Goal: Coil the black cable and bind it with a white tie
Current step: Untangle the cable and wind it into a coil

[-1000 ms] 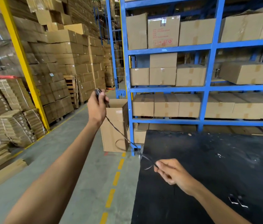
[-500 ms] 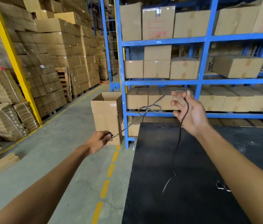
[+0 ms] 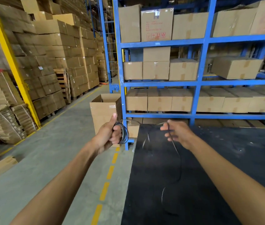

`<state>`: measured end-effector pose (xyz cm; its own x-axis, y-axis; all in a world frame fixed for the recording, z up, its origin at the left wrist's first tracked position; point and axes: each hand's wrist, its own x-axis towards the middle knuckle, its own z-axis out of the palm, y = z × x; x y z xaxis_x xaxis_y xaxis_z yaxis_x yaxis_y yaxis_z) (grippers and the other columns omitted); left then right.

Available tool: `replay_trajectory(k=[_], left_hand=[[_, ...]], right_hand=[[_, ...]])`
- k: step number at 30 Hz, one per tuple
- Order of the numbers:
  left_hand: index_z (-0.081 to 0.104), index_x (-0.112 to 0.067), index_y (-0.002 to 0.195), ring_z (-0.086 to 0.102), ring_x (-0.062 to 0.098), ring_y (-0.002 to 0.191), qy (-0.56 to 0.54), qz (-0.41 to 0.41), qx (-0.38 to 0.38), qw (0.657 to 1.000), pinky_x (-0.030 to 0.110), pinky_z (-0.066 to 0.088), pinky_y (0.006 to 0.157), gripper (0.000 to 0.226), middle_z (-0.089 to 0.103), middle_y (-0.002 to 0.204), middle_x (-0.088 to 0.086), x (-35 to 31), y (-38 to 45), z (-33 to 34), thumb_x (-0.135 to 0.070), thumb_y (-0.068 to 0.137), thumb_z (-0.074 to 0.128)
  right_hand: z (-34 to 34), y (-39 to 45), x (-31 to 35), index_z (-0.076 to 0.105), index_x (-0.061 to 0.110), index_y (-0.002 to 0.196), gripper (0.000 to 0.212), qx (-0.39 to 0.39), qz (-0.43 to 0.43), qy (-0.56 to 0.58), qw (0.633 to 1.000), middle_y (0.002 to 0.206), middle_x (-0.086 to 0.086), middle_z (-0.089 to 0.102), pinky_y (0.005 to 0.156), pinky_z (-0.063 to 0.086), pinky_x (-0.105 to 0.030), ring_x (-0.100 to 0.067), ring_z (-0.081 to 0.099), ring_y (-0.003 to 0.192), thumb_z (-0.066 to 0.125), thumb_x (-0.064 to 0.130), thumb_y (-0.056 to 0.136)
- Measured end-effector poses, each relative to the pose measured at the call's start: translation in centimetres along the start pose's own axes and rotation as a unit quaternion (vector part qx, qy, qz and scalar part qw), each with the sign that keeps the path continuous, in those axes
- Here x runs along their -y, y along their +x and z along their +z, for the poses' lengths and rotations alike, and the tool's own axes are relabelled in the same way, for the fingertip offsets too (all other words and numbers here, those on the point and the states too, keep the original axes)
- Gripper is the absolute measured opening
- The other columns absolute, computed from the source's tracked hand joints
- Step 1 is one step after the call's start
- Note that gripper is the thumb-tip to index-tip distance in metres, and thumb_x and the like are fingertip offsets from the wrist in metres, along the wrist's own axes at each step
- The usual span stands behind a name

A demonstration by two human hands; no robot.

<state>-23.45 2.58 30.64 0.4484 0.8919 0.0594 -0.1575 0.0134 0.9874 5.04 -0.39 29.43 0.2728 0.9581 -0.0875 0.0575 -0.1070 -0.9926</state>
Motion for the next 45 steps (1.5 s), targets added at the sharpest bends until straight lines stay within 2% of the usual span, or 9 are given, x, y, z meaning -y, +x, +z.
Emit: replay_trajectory(k=[4, 8, 11, 15, 22, 25, 32, 38, 45], left_hand=[[0.039, -0.026, 0.047, 0.018, 0.01, 0.036, 0.008, 0.009, -0.05, 0.999, 0.02, 0.021, 0.033, 0.056, 0.023, 0.043, -0.008, -1.9, 0.9, 2.2, -0.058, 0.092, 0.048], [0.041, -0.026, 0.048, 0.017, 0.011, 0.035, 0.05, 0.013, -0.097, 0.994, 0.019, 0.019, 0.033, 0.056, 0.024, 0.041, -0.008, -2.3, 1.9, 3.9, -0.054, 0.095, 0.044], [0.04, -0.021, 0.054, 0.018, 0.01, 0.032, 0.077, 0.018, -0.131, 0.988, 0.017, 0.019, 0.033, 0.053, 0.026, 0.037, -0.009, -2.4, 2.6, 4.7, -0.056, 0.094, 0.043], [0.042, -0.022, 0.058, 0.017, 0.008, 0.032, -0.005, 0.013, -0.115, 0.993, 0.019, 0.021, 0.032, 0.055, 0.022, 0.039, -0.01, -3.1, 3.0, 4.8, -0.065, 0.091, 0.04], [0.052, -0.014, 0.084, 0.036, 0.009, 0.046, -0.271, 0.053, 0.061, 0.959, 0.02, 0.039, 0.052, 0.038, 0.039, 0.054, -0.006, -4.5, 3.0, 4.7, -0.037, 0.103, 0.03], [0.054, -0.01, 0.09, 0.043, 0.012, 0.054, -0.313, 0.116, 0.026, 0.942, 0.024, 0.042, 0.06, 0.035, 0.046, 0.062, -0.004, -4.4, 3.6, 5.3, -0.028, 0.105, 0.028], [0.057, -0.009, 0.097, 0.056, 0.006, 0.059, -0.019, 0.261, -0.21, 0.942, 0.02, 0.05, 0.065, 0.022, 0.063, 0.067, -0.008, -2.8, 5.9, 4.5, -0.014, 0.104, 0.037], [0.053, -0.014, 0.104, 0.06, 0.014, 0.067, 0.288, 0.335, -0.208, 0.873, 0.033, 0.052, 0.074, 0.012, 0.064, 0.075, -0.005, -2.6, 6.6, 2.7, -0.017, 0.101, 0.042], [0.052, -0.014, 0.097, 0.055, 0.012, 0.065, 0.204, 0.373, -0.352, 0.834, 0.04, 0.05, 0.068, 0.011, 0.058, 0.073, -0.004, -5.9, 7.8, 2.5, -0.018, 0.1, 0.042]], right_hand=[[2.3, -1.2, -1.1, 0.058, 0.019, 0.127, 0.045, 0.095, -0.003, -0.14, 0.986, 0.123, -0.003, 0.067, 0.085, 0.05, -0.033, -0.021, 0.065, 0.102, 0.046, 0.052, 0.099], [4.4, -2.8, 0.0, 0.054, 0.03, 0.134, 0.061, 0.213, -0.117, -0.042, 0.969, 0.135, 0.005, 0.061, 0.106, 0.043, -0.037, -0.013, 0.056, 0.125, 0.047, 0.068, 0.086], [5.7, -3.5, 0.6, 0.063, 0.022, 0.12, 0.037, 0.259, -0.165, -0.023, 0.951, 0.115, 0.0, 0.073, 0.101, 0.049, -0.038, -0.014, 0.067, 0.113, 0.057, 0.048, 0.094], [6.1, -3.4, -0.2, 0.061, 0.001, 0.11, 0.018, 0.191, -0.174, 0.016, 0.966, 0.082, -0.012, 0.068, 0.086, 0.056, -0.038, -0.026, 0.071, 0.078, 0.05, 0.014, 0.103], [7.5, -5.1, -3.5, 0.063, 0.012, 0.085, 0.037, 0.181, -0.102, 0.021, 0.978, 0.065, 0.001, 0.049, 0.057, 0.052, -0.033, -0.012, 0.049, 0.046, 0.043, 0.037, 0.104], [8.6, -6.1, -4.7, 0.062, 0.016, 0.079, 0.044, 0.256, -0.045, 0.106, 0.96, 0.061, 0.002, 0.04, 0.046, 0.039, -0.026, -0.012, 0.034, 0.039, 0.045, 0.053, 0.098], [8.4, -8.2, -4.6, 0.058, 0.018, 0.088, 0.051, 0.366, -0.042, 0.113, 0.923, 0.062, 0.004, 0.021, 0.039, 0.016, -0.022, -0.009, 0.016, 0.043, 0.056, 0.069, 0.085], [5.5, -9.0, -1.9, 0.059, 0.009, 0.112, 0.039, 0.36, -0.036, 0.163, 0.918, 0.064, -0.001, 0.012, 0.043, 0.008, -0.026, -0.011, 0.009, 0.045, 0.055, 0.044, 0.094], [6.2, -10.8, -3.2, 0.048, 0.019, 0.108, 0.017, 0.32, 0.059, 0.196, 0.925, 0.057, 0.005, 0.022, 0.035, 0.014, -0.019, -0.007, 0.014, 0.041, 0.05, 0.034, 0.1]])
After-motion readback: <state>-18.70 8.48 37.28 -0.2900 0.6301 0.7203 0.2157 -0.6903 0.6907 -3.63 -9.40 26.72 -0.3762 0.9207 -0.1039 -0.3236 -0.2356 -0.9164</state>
